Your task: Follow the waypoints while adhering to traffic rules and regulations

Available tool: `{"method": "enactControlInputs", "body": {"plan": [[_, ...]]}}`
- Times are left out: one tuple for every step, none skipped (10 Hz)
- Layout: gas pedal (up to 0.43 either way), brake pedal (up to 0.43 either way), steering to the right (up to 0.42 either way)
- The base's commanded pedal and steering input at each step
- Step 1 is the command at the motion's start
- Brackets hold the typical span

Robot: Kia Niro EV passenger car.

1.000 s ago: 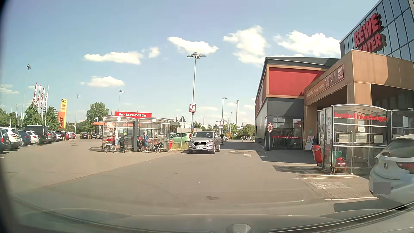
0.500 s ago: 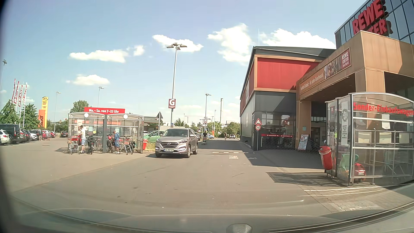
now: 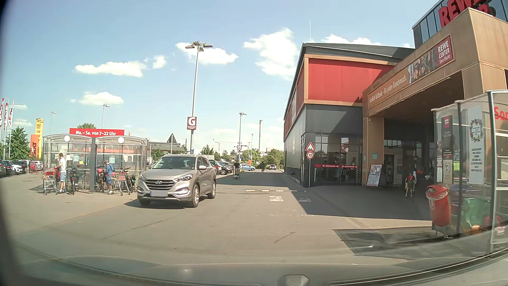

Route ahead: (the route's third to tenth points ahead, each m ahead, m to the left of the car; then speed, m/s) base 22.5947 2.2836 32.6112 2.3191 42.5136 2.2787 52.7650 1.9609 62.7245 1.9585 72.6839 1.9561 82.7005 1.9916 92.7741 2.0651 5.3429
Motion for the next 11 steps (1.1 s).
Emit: {"method": "enactControlInputs", "body": {"plan": [[0.000,0.043,0.029],[0.000,0.073,0.023],[0.000,0.116,0.019],[0.000,0.152,0.014],[0.000,0.165,0.011],[0.000,0.171,0.007],[0.000,0.183,0.005],[0.000,0.195,0.001],[0.000,0.213,-0.003],[0.000,0.220,-0.005],[0.000,0.226,-0.007]]}}
